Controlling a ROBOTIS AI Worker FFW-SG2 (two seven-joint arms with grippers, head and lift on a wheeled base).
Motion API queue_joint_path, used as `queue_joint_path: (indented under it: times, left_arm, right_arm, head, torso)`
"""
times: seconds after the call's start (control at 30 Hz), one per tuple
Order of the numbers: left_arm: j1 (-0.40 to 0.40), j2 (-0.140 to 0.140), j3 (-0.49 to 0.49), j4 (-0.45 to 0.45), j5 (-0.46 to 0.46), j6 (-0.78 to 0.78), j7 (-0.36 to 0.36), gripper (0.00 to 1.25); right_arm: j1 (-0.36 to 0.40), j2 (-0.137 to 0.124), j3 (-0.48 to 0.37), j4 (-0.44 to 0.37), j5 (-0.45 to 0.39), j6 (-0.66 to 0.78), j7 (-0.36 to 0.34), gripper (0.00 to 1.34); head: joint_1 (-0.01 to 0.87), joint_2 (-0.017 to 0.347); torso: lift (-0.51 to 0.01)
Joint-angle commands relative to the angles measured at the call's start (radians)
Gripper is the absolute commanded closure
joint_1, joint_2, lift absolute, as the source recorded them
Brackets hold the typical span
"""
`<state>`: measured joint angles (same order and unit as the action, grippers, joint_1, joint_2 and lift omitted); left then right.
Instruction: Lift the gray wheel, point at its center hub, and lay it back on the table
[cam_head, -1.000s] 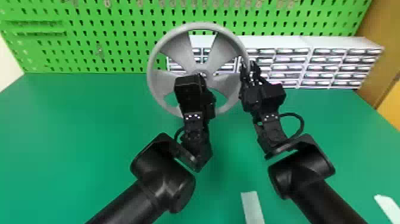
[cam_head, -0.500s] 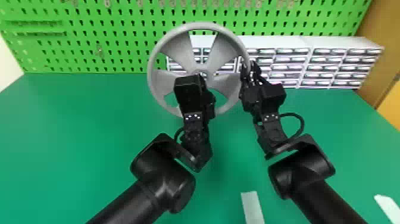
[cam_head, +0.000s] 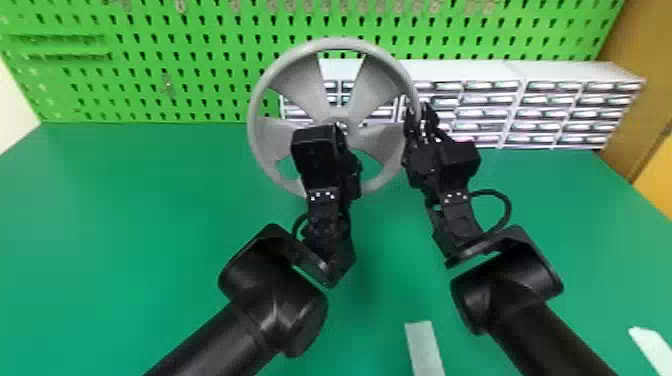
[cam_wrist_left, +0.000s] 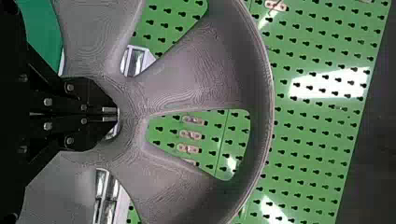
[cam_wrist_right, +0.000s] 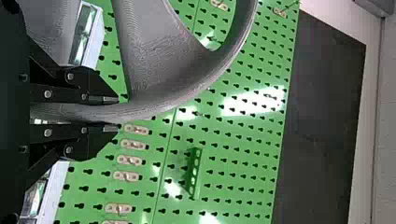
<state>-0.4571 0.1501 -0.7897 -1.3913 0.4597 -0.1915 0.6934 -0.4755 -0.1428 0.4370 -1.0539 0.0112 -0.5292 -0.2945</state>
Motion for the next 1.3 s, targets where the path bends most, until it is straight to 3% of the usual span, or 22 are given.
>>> queue_joint_path:
  times: [0.0,0.77,1.27]
  left_arm:
    - [0.000,-0.001,0.003,0.000,0.000,0.000,0.000,1.18]
    - [0.015,0.000,0.003,-0.011,0.002,0.000,-0.002,1.18]
    - [0.058,0.008,0.004,-0.080,0.005,0.001,-0.002,1.18]
  right_arm:
    - [0.000,0.000,0.000,0.000,0.001,0.000,0.000,1.23]
    - [0.000,0.000,-0.011,0.000,0.000,0.002,0.000,1.23]
    - [0.001,-0.003,-0.014,0.000,0.000,0.020,0.000,1.23]
  head:
    - [0.692,0.048]
    - [0.692,0.048]
    - [0.692,0.048]
  torso:
    - [-0.096]
    - [-0.096]
    - [-0.096]
